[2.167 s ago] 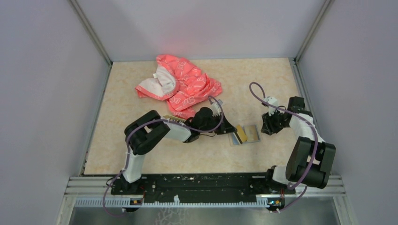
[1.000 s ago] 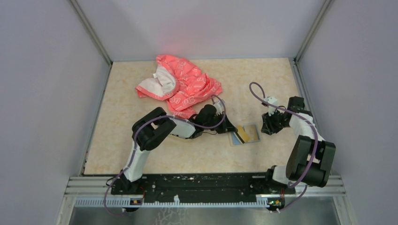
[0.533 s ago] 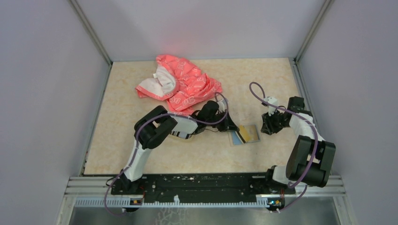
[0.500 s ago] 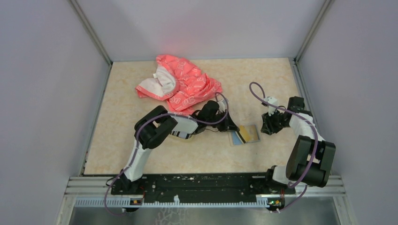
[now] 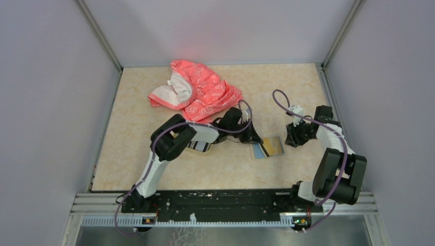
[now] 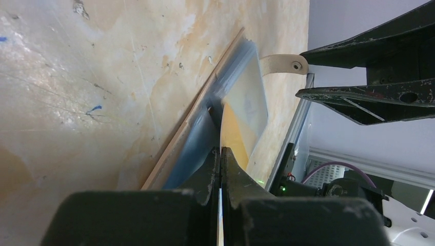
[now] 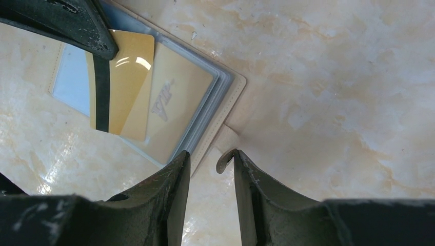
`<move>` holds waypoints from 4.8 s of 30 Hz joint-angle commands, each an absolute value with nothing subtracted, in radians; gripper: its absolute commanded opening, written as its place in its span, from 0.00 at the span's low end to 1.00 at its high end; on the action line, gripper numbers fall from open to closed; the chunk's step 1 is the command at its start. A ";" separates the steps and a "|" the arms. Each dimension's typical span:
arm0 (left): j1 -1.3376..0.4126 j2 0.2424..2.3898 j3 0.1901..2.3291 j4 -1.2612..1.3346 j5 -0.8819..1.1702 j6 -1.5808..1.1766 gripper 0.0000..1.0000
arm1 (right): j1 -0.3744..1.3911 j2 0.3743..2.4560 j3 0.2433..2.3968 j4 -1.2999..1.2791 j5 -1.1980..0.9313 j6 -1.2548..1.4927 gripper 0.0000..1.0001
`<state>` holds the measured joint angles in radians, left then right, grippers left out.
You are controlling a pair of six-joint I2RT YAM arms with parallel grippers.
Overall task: Put the credit cards into the card holder
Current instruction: Insert the credit card into the card holder.
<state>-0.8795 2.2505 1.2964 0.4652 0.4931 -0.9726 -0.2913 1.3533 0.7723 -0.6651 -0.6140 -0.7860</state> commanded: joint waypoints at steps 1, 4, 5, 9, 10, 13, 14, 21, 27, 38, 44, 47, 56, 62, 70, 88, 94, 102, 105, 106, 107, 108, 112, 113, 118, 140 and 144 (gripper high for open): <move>-0.874 2.304 1.338 0.358 0.513 -0.934 0.00 | -0.294 1.344 0.781 -0.640 -0.643 -0.804 0.37; -0.874 2.321 1.356 0.345 0.535 -0.936 0.00 | -0.289 1.342 0.780 -0.640 -0.641 -0.804 0.37; -0.874 2.327 1.362 0.337 0.542 -0.934 0.00 | -0.288 1.342 0.781 -0.640 -0.641 -0.804 0.37; -0.873 2.344 1.389 0.311 0.560 -0.929 0.00 | -0.287 1.341 0.779 -0.638 -0.641 -0.803 0.37; -0.873 2.347 1.400 0.304 0.564 -0.927 0.00 | -0.286 1.341 0.779 -0.638 -0.641 -0.804 0.37; -0.871 2.359 1.417 0.283 0.571 -0.921 0.00 | -0.284 1.341 0.778 -0.637 -0.641 -0.804 0.37; -0.871 2.364 1.421 0.279 0.575 -0.921 0.00 | -0.283 1.341 0.779 -0.638 -0.641 -0.804 0.37; -0.866 2.385 1.445 0.244 0.607 -0.909 0.00 | -0.276 1.339 0.779 -0.637 -0.636 -0.801 0.37; -0.855 2.365 1.434 0.219 0.618 -0.887 0.00 | -0.260 1.345 0.776 -0.632 -0.625 -0.798 0.36; -0.852 2.403 1.512 0.167 0.648 -0.880 0.00 | -0.241 1.347 0.776 -0.625 -0.614 -0.790 0.36; -0.851 2.433 1.557 0.159 0.656 -0.888 0.00 | -0.237 1.345 0.777 -0.626 -0.616 -0.790 0.37; -0.852 2.451 1.578 0.154 0.662 -0.893 0.00 | -0.235 1.336 0.777 -0.628 -0.619 -0.792 0.37; -0.851 2.477 1.608 0.160 0.664 -0.903 0.04 | -0.236 1.218 0.810 -0.637 -0.593 -0.809 0.45; -0.852 2.489 1.618 0.165 0.670 -0.908 0.08 | -0.215 1.039 0.810 -0.727 -0.899 -1.056 0.42; -0.851 2.496 1.615 0.170 0.681 -0.909 0.13 | 0.171 1.108 0.748 -0.710 -0.809 -1.238 0.12; -0.851 2.494 1.597 0.195 0.685 -0.911 0.19 | 0.404 1.334 0.647 -0.363 -0.323 -0.980 0.01; -0.851 2.496 1.597 0.193 0.683 -0.910 0.23 | 0.410 1.344 0.663 -0.440 -0.266 -1.031 0.01; -0.851 2.499 1.597 0.192 0.686 -0.902 0.29 | 0.410 1.360 0.693 -0.520 -0.153 -1.042 0.03; -0.851 2.496 1.597 0.192 0.686 -0.899 0.30 | 0.408 1.356 0.696 -0.524 -0.119 -1.034 0.03; -0.851 2.495 1.596 0.193 0.685 -0.898 0.30 | 0.405 1.356 0.697 -0.527 -0.110 -1.028 0.03; -0.851 2.494 1.594 0.194 0.683 -0.898 0.31 | 0.398 1.353 0.699 -0.530 -0.108 -1.025 0.03; -0.851 2.492 1.592 0.194 0.681 -0.897 0.31 | 0.389 1.351 0.702 -0.534 -0.109 -1.022 0.03; -0.851 2.484 1.589 0.194 0.674 -0.892 0.32 | 0.341 1.336 0.704 -0.550 -0.123 -1.025 0.03; -0.851 2.480 1.586 0.196 0.669 -0.892 0.32 | 0.328 1.332 0.705 -0.554 -0.129 -1.026 0.03; -0.851 2.450 1.566 0.223 0.647 -0.889 0.33 | 0.287 1.301 0.710 -0.572 -0.184 -1.032 0.03; -0.870 1.848 1.064 0.511 0.366 -0.673 0.46 | -0.117 1.108 0.861 -0.756 -0.861 -0.930 0.55; -0.928 1.732 0.899 0.619 0.301 -0.646 0.45 | -0.145 1.204 0.830 -0.670 -0.798 -0.845 0.61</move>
